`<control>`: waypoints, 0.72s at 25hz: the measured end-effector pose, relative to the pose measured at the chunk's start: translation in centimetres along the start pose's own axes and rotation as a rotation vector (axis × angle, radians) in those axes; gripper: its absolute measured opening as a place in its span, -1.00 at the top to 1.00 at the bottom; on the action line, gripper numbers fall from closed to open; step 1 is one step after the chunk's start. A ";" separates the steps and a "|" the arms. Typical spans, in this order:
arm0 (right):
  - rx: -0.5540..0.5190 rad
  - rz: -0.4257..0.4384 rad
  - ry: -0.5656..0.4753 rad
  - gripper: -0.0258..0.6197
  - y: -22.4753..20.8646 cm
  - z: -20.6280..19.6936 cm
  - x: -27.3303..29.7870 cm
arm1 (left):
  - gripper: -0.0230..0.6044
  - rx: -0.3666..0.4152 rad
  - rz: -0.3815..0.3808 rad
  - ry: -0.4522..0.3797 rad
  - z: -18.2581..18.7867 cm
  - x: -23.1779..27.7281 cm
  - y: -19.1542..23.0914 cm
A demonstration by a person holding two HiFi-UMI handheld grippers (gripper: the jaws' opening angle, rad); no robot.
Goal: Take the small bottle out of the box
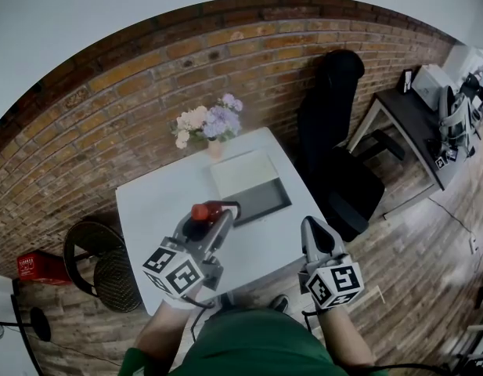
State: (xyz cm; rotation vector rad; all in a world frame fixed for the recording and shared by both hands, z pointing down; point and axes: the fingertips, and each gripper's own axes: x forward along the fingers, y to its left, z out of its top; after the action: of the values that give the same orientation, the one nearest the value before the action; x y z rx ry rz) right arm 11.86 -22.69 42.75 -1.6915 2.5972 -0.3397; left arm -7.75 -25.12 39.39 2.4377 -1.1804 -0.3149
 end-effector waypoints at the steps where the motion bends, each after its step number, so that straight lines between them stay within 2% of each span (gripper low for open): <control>1: 0.002 0.001 0.000 0.91 0.0 0.0 0.0 | 0.20 0.000 0.000 -0.001 0.0 0.0 0.0; 18: 0.011 0.041 -0.002 0.91 -0.2 -0.2 -0.3 | 0.20 0.022 0.019 0.006 -0.3 0.0 -1.1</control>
State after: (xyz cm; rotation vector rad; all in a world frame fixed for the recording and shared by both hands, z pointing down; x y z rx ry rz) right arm 12.14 -22.41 42.91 -1.6314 2.6195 -0.3492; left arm -6.89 -24.44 39.21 2.4428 -1.2094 -0.2905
